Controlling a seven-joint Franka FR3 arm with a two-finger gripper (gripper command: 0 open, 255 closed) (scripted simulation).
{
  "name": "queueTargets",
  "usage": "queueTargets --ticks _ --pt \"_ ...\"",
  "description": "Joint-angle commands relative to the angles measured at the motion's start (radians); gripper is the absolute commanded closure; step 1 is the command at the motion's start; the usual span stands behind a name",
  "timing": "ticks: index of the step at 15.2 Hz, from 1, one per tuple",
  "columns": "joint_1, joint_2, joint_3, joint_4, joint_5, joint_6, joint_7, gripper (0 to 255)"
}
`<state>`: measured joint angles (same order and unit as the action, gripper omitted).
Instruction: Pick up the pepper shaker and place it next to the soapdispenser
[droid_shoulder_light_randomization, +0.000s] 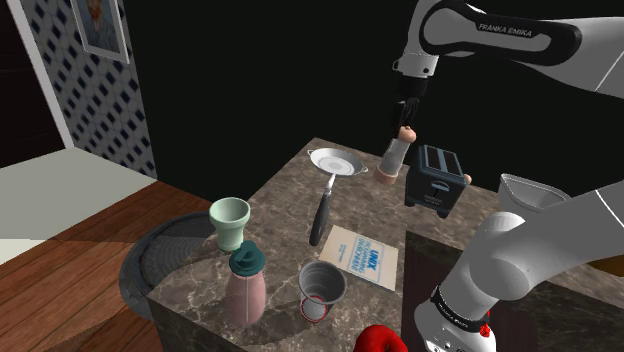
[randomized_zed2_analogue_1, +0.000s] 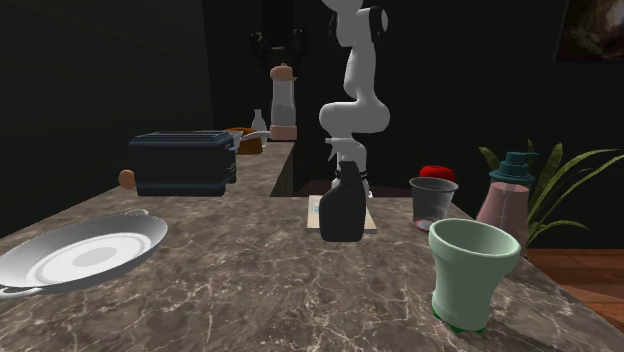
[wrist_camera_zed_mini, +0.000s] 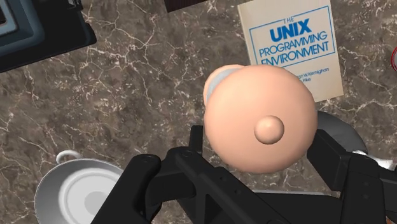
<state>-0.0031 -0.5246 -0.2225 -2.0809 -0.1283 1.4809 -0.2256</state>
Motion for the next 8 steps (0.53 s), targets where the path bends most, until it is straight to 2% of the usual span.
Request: queueTargets --ticks 1,8 --pt "0.001 0.006 0.001 0.034 0.002 -0.028 -0.002 255" --pt "0.005 0.038 0.005 0.157 0.008 -0.119 -0.009 255"
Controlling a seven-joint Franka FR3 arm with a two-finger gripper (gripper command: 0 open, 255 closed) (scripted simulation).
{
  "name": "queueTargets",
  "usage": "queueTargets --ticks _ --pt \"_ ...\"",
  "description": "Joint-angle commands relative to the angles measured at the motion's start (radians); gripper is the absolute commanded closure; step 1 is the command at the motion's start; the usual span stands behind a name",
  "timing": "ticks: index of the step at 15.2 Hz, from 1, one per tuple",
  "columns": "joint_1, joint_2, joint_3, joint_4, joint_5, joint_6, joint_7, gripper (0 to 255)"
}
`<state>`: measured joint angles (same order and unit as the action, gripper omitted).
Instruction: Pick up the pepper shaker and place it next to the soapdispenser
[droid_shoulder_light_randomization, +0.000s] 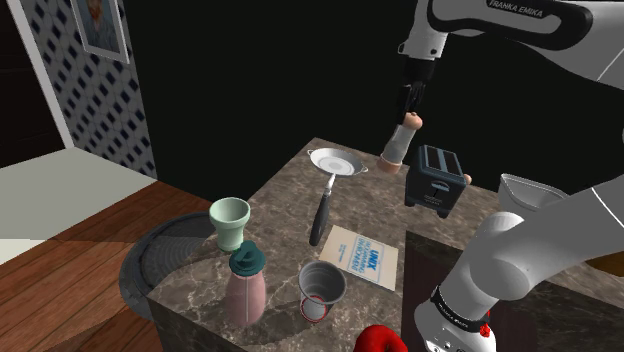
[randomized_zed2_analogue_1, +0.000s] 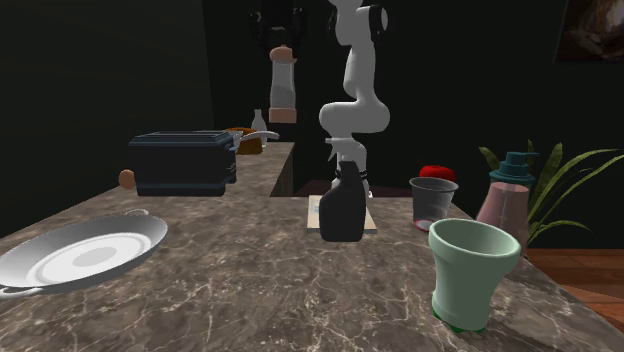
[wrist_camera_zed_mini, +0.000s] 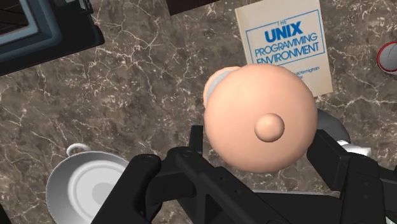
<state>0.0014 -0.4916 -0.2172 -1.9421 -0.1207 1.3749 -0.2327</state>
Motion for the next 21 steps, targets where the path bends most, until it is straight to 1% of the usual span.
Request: queueTargets --ticks 1,6,14,21 --pt "0.001 0.011 0.000 0.036 0.001 -0.026 -0.003 255" --pt "0.003 0.038 0.001 0.124 0.005 -0.086 -0.009 255" --pt "0.060 0.086 0.141 0.153 0.089 -0.078 0.190 255" --pt "0.112 0.180 0.255 0.238 0.146 -0.068 0.360 255"
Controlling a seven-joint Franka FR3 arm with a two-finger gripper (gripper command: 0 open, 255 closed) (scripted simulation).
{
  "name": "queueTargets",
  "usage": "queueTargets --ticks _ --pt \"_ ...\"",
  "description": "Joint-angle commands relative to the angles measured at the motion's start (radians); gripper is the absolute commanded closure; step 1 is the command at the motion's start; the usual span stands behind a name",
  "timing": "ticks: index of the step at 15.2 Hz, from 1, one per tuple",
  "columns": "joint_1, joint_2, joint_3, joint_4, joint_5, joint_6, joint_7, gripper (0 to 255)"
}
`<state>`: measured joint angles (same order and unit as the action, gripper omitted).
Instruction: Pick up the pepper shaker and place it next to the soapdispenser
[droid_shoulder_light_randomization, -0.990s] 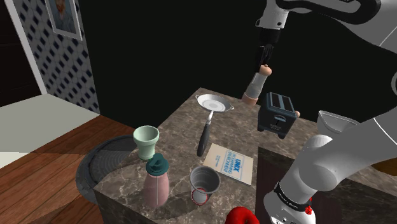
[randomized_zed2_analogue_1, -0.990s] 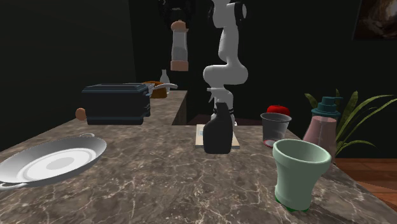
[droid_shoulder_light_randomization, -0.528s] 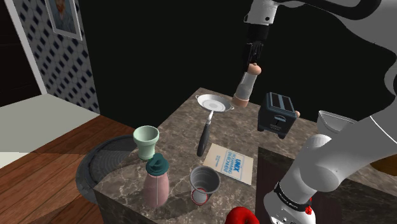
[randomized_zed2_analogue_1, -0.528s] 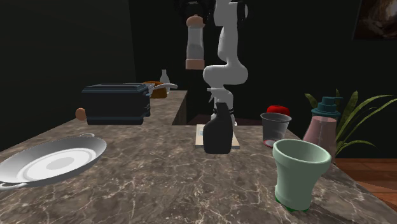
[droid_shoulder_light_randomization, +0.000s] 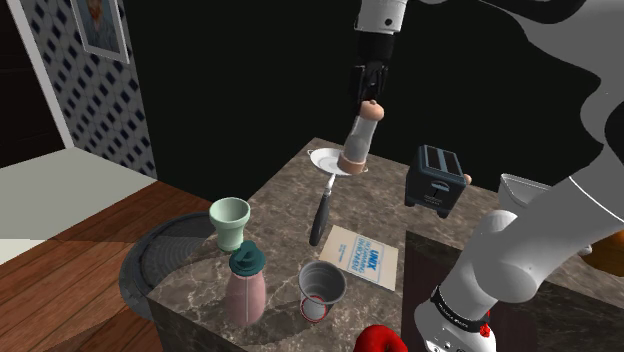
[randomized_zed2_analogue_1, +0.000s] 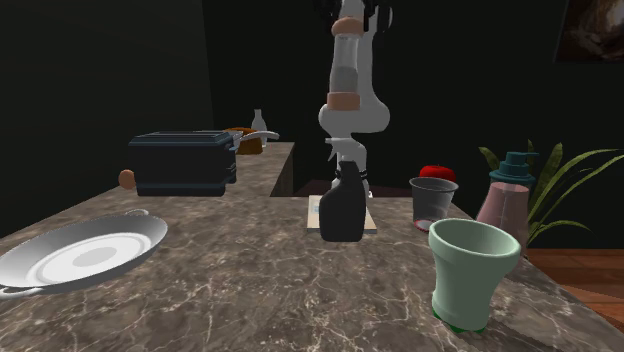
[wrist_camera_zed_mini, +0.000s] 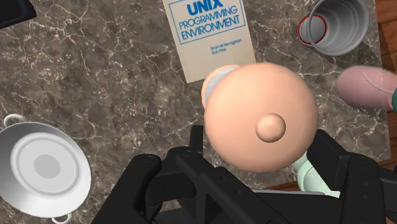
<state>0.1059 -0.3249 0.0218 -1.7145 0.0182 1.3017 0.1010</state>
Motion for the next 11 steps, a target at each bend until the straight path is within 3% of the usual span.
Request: queueTargets --ticks 1,11 --pt "0.015 0.031 0.032 0.027 0.013 0.006 0.050 255" --pt "0.102 0.267 0.179 0.279 0.030 -0.004 0.290 255"
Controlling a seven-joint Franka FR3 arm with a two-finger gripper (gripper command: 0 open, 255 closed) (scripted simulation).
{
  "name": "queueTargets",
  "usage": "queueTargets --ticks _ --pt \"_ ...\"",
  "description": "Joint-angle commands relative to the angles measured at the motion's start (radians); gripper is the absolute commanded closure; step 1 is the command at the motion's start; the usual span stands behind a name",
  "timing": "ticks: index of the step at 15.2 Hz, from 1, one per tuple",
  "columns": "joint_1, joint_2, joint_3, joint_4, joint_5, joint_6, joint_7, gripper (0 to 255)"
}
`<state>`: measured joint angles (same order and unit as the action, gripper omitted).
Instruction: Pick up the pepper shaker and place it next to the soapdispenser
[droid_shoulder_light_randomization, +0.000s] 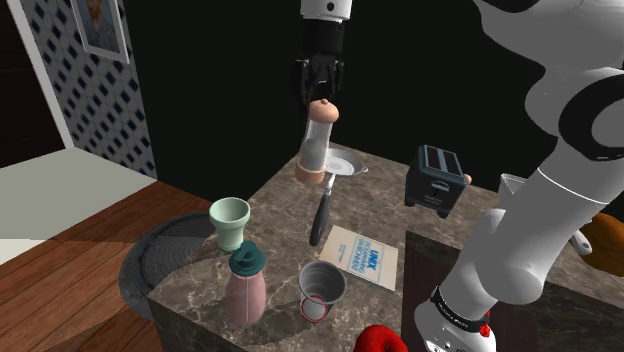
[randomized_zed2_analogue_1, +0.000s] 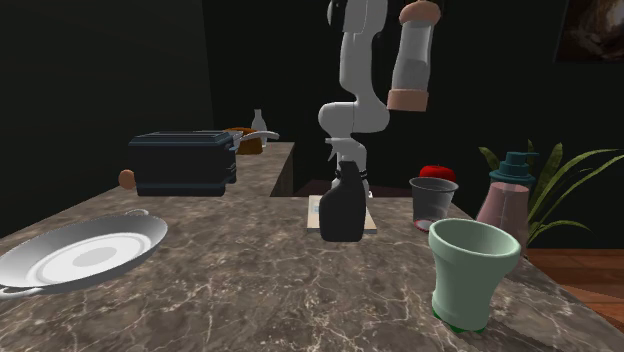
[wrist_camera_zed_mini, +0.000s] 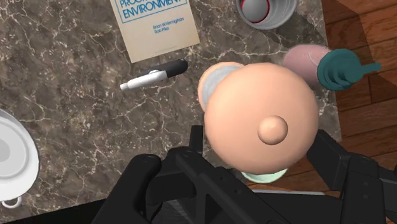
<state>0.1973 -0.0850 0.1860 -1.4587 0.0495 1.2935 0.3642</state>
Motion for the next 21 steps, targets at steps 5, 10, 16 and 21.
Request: queueTargets --ticks 5,10,16,21 --pt "0.075 0.197 0.077 0.230 -0.033 -0.032 0.148 255" --pt "0.185 0.441 0.122 0.570 -0.105 -0.132 0.263 255" --pt "0.208 0.471 0.126 0.553 -0.113 -0.085 0.287 255" --pt "0.181 0.401 0.125 0.373 -0.091 0.025 0.277 255"
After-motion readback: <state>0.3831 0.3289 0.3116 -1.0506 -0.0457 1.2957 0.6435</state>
